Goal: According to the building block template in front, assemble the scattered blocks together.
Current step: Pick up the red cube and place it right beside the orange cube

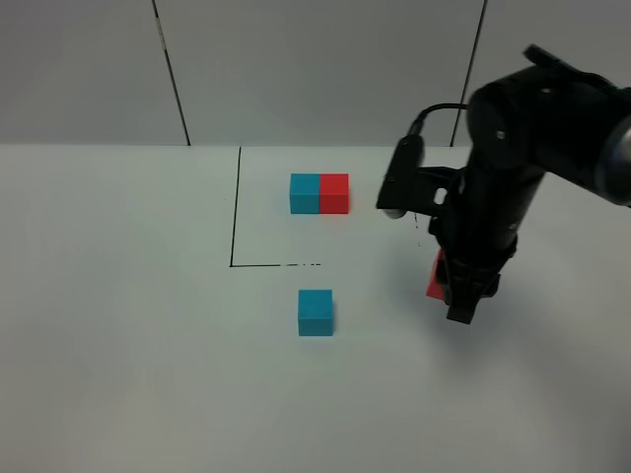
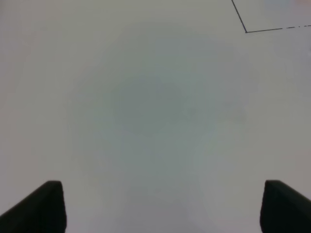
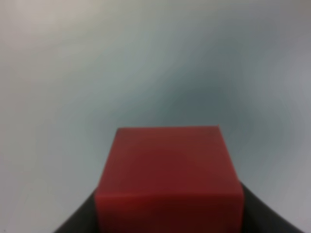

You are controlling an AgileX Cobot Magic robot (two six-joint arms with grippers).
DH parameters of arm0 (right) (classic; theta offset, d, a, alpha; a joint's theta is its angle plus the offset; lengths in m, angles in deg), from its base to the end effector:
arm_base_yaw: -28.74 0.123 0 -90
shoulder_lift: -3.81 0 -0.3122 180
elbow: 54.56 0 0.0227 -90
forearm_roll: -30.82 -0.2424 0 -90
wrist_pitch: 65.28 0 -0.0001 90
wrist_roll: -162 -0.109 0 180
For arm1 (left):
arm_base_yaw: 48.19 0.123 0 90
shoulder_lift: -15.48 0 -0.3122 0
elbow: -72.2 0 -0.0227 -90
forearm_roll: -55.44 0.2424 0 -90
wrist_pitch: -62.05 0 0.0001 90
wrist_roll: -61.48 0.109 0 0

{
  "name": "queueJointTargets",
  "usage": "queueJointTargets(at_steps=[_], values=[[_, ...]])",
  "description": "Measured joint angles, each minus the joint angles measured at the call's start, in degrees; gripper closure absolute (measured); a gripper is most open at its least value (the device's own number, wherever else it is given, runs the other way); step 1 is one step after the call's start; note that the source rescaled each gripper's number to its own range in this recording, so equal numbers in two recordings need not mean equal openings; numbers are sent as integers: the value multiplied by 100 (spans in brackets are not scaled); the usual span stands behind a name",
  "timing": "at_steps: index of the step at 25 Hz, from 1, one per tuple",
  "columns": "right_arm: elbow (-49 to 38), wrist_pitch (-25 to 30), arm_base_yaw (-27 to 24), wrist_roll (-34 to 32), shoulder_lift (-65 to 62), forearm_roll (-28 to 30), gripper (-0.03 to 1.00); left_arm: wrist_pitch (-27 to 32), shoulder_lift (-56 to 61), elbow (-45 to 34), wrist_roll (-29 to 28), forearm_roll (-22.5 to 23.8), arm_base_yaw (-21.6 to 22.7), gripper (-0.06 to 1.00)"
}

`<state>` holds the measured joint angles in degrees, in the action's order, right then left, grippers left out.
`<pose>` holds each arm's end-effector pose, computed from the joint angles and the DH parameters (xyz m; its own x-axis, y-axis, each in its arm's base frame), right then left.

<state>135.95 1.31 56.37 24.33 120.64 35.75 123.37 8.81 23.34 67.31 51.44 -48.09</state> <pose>0.3525 0.1748 0.2474 -0.3124 -0.9493 -0.0347 -0.9385 0.3141 -0.1431 -0.0260 -0.0067 0.2660 -0.4461 0.0672 -0.8925 0.0835 0.9960 0.0333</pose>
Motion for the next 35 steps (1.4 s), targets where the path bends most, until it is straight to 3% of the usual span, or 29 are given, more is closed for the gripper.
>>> queueJointTargets(at_steps=[5, 11, 22, 35], values=[[1109, 249, 363, 162, 924, 434, 97, 0, 0, 0, 0, 0, 0, 25], [1854, 278, 419, 597, 1775, 323, 97, 0, 0, 0, 0, 0, 0, 25], [1889, 156, 394, 967, 2408, -84, 97, 0, 0, 0, 0, 0, 0, 25], [1897, 15, 400, 861, 2628, -288, 97, 0, 0, 0, 0, -5, 0, 25]])
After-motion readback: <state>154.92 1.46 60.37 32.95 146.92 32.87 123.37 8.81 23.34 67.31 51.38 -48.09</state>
